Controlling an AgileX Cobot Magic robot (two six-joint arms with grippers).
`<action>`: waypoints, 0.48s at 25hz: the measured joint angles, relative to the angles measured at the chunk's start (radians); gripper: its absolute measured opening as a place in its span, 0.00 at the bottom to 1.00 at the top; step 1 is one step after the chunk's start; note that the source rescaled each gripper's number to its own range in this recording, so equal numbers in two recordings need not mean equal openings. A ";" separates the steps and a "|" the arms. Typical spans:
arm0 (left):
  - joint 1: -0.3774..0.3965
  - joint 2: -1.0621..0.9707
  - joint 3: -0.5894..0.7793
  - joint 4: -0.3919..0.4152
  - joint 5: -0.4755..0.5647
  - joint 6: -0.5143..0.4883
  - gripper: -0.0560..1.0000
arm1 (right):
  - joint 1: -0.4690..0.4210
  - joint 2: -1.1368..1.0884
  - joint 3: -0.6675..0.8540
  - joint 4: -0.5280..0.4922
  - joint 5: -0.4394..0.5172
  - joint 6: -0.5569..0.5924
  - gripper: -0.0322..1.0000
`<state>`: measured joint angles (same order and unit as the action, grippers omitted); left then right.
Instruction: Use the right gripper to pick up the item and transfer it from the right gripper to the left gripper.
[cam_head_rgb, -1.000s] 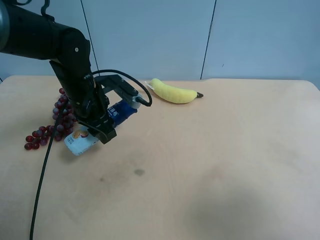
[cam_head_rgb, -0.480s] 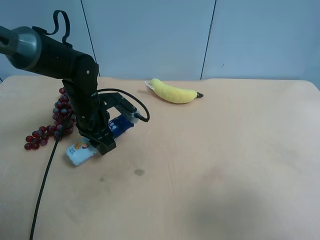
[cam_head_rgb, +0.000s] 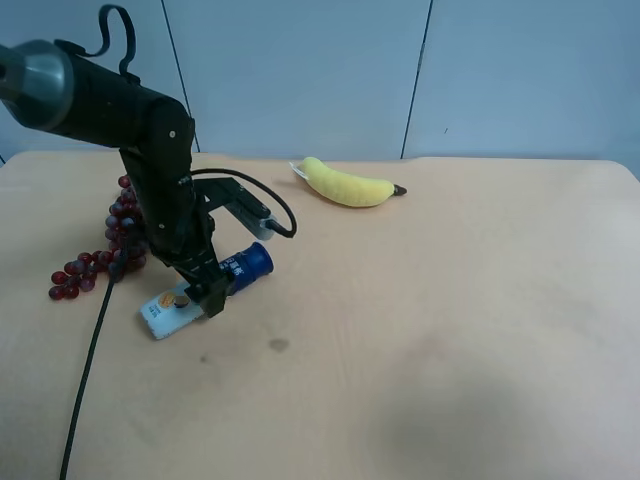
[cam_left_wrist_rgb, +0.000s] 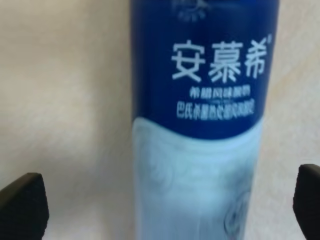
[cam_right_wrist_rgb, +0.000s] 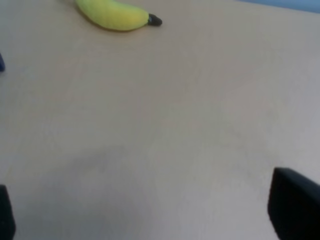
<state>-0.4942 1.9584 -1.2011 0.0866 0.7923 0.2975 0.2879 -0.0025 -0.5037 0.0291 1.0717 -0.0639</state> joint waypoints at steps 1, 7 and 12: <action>0.000 -0.021 -0.017 0.002 0.021 -0.001 0.99 | 0.000 0.000 0.000 0.000 0.000 0.000 1.00; 0.000 -0.185 -0.122 -0.002 0.154 -0.004 0.99 | 0.000 0.000 0.000 0.000 0.000 0.000 1.00; 0.000 -0.360 -0.142 -0.008 0.205 -0.004 0.99 | 0.000 0.000 0.000 0.000 0.000 0.000 1.00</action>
<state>-0.4942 1.5987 -1.3434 0.0787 0.9974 0.2936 0.2879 -0.0025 -0.5037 0.0291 1.0717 -0.0639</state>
